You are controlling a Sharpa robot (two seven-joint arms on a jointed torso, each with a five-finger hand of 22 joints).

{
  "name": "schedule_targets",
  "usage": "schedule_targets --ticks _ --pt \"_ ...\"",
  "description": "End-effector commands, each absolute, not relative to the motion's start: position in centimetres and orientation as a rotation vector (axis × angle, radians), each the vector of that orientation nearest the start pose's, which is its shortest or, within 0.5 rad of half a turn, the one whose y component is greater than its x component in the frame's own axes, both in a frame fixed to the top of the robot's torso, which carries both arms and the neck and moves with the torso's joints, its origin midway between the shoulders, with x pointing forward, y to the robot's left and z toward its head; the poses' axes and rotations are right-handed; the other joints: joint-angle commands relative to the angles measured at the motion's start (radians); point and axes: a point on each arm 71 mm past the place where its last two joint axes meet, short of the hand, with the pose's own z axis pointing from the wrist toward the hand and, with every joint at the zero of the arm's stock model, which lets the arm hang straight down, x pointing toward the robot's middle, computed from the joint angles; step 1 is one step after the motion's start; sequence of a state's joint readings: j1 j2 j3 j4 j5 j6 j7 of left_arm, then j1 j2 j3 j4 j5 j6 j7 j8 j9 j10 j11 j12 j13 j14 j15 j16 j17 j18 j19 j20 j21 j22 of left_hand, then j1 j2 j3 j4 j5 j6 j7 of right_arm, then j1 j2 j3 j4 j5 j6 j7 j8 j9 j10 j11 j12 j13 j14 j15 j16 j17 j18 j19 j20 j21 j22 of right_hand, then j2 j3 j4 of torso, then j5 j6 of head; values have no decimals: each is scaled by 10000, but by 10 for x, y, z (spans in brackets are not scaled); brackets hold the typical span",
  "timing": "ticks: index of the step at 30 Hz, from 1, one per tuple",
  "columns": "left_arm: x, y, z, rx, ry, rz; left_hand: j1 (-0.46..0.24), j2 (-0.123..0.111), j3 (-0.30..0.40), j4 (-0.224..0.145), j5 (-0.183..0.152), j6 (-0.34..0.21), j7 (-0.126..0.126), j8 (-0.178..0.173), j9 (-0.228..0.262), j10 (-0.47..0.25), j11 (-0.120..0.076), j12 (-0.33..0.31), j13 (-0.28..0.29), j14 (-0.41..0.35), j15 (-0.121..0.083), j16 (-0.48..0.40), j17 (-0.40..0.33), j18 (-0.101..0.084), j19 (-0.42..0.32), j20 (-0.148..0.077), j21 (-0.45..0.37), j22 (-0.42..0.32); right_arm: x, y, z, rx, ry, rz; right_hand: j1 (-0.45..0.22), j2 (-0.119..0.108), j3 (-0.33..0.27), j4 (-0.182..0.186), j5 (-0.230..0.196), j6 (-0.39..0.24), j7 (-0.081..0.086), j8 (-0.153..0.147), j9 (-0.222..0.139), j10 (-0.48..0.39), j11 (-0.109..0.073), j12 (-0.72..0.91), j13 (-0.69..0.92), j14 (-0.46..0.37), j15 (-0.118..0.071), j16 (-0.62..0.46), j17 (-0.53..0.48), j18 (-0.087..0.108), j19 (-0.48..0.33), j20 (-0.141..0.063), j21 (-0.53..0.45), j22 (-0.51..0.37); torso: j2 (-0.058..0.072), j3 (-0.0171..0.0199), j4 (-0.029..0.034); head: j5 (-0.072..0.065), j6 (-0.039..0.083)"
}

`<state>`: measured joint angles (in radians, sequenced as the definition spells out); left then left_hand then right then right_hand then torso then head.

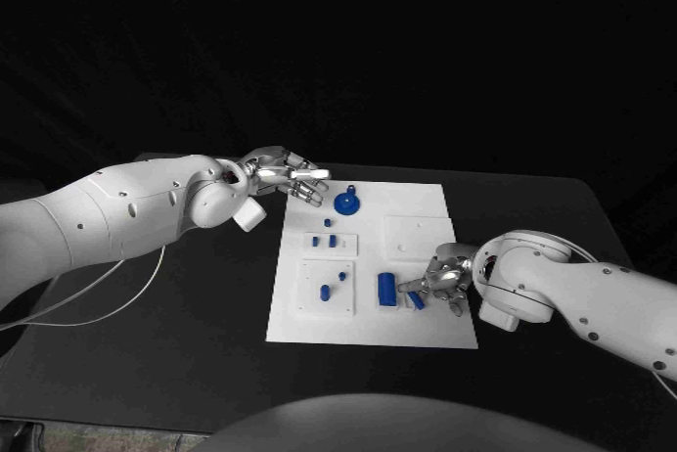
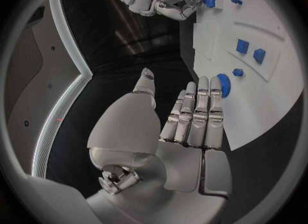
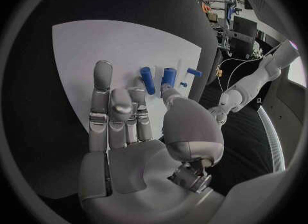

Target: Assemble the parts on the task board

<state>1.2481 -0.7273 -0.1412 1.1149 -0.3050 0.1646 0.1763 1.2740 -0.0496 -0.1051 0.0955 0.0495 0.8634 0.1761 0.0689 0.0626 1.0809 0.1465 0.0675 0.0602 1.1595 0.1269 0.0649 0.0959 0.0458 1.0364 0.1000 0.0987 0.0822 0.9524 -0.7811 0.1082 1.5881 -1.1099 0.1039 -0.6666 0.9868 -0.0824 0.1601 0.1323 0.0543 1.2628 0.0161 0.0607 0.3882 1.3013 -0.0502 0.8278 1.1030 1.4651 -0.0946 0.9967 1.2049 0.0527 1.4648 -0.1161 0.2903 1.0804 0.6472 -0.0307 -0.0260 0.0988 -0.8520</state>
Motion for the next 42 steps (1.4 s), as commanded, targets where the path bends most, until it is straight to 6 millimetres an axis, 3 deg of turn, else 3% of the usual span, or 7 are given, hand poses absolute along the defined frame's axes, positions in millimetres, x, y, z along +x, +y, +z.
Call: schedule_targets --ticks 1,8,33,37,42 --pt "537 251 -224 -8066 19501 -13671 15 92 -40 -10 -12 -79 7 -55 -15 -67 19 -26 10 -77 -17 -18 -14 23 13 69 -59 -14 424 -174 -283 2626 24804 4429 41 -334 380 192 -54 -22 0 45 183 79 -13 3 40 80 -13 -29 -8 -92 375 -49 69 -26 1 1 -6 -14 24" --pt "539 253 -224 -8103 19482 -13594 15 92 -40 -10 -12 -79 7 -55 -15 -67 19 -26 10 -77 -17 -18 -14 23 13 69 -59 -14 424 -176 -283 2614 24832 4454 59 -288 332 226 -49 -48 0 41 386 104 -9 -4 67 72 -8 -27 -30 -93 371 -39 88 -55 1 5 -9 2 32" --pt "539 253 -227 -8141 19539 -13559 12 85 -50 -23 -13 -168 15 -60 -20 -72 21 -25 10 -78 -16 -18 -6 25 12 73 -63 -15 414 -172 -281 2603 25265 5021 -169 310 139 -532 33 -65 -13 33 602 158 -9 103 135 61 12 71 -142 -77 360 -7 159 -95 -3 -5 -4 -25 -29" --pt "539 253 -227 -8138 19545 -13563 12 85 -50 -23 -13 -168 15 -60 -20 -72 21 -25 10 -78 -16 -18 -6 25 12 73 -63 -15 415 -174 -281 2561 25222 4903 -121 370 113 -753 52 -58 -12 31 610 165 -8 127 139 53 9 82 -165 -77 352 -7 167 -99 -4 -2 1 -35 -23" --pt "539 254 -227 -8124 19555 -13539 12 85 -50 -23 -13 -168 15 -60 -20 -72 21 -25 10 -78 -16 -18 -6 25 12 73 -63 -15 415 -177 -282 2252 25350 4718 242 415 105 -1349 363 -55 -32 34 588 153 -23 122 128 46 2 95 -186 -85 354 -11 180 -99 -1 3 2 -34 -28"
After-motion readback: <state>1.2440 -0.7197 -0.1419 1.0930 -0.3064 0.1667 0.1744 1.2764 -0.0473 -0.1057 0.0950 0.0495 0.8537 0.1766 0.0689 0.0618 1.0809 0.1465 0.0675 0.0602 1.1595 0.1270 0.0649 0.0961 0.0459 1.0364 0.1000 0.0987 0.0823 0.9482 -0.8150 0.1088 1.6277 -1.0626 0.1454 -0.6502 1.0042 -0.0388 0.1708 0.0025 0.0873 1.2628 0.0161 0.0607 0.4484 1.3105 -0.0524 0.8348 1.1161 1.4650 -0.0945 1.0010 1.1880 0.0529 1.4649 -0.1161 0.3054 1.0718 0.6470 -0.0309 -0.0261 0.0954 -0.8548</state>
